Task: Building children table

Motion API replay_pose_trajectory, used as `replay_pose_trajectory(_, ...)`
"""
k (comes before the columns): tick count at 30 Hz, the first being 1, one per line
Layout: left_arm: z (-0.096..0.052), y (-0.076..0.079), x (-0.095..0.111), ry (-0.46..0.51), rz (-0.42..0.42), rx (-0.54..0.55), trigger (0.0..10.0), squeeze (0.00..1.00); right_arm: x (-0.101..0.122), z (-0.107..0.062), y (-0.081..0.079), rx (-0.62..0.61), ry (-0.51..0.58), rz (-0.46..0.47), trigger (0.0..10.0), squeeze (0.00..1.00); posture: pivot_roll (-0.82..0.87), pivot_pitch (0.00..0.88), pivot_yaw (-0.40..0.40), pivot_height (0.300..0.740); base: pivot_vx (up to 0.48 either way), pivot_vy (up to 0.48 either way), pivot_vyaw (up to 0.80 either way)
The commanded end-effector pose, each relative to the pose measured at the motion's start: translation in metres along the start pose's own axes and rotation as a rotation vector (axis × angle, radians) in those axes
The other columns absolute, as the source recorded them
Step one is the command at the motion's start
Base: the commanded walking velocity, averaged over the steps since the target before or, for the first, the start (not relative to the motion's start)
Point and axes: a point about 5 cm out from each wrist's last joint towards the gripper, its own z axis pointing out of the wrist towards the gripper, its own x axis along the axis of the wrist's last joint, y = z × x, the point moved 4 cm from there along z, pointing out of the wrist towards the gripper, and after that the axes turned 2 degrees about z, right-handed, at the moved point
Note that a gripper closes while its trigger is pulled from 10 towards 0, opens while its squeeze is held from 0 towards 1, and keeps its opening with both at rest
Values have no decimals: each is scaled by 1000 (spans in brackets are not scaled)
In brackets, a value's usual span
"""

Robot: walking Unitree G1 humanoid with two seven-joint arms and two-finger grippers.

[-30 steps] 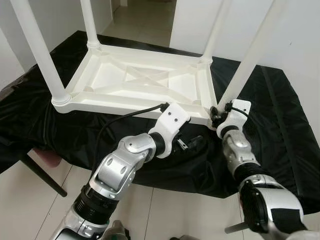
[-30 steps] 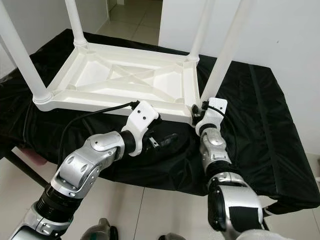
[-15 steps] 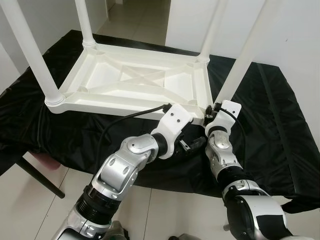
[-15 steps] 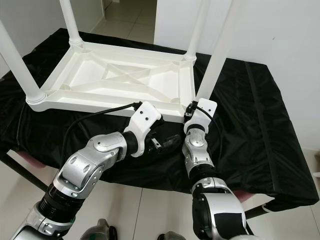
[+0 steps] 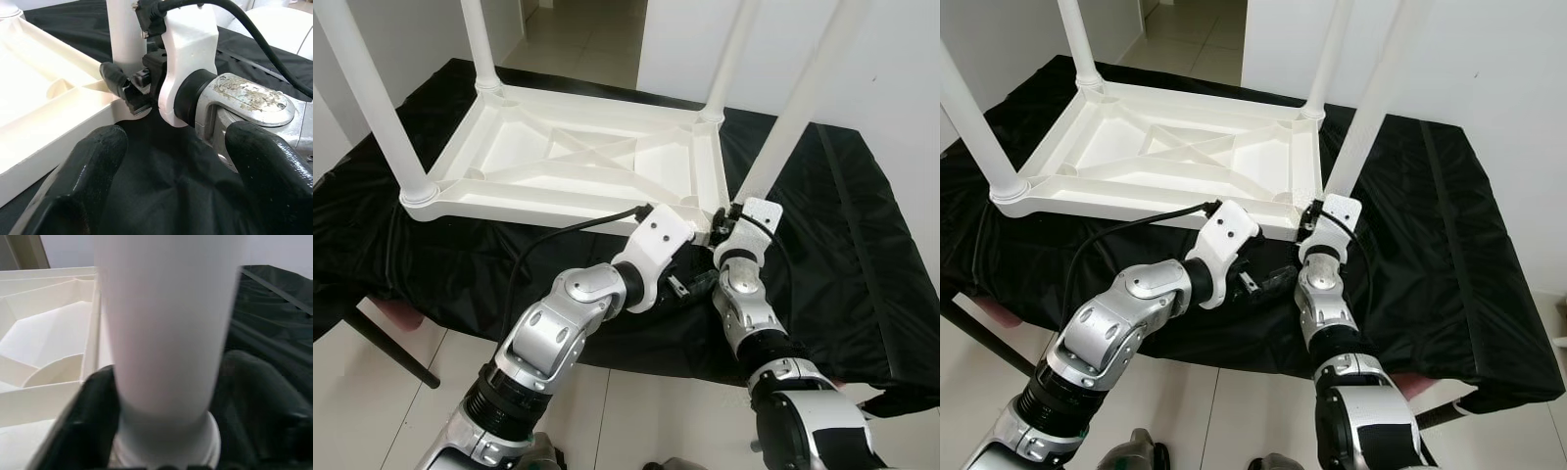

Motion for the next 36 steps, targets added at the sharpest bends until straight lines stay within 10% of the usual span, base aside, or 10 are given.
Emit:
replay_pose_trajectory(1, 3, 3, -4, -10, -4, -8, 10000, 0, -2, -1, 5, 5, -3, 6, 10000, 1000, 43, 8, -66, 740, 0, 0, 0)
replay_pose_trajectory(11, 4, 5, -5, -13, -5, -6, 10000, 0, 9, -1, 10, 20, 53, -9, 10000, 1000, 46, 3, -72, 740, 0, 0, 0)
replay_pose_trajectory(12, 4, 4, -5, -13, -4, -5, 10000, 0, 8, -1, 10, 28, 51, -16, 10000, 0, 47, 0, -74, 740, 0, 0, 0)
replay_pose_trajectory(36, 0, 2, -5, -17, 3, 1, 10000, 0, 21, 21, 36, 538, -23, -128, 10000, 0, 66, 6, -65, 740, 0, 0, 0)
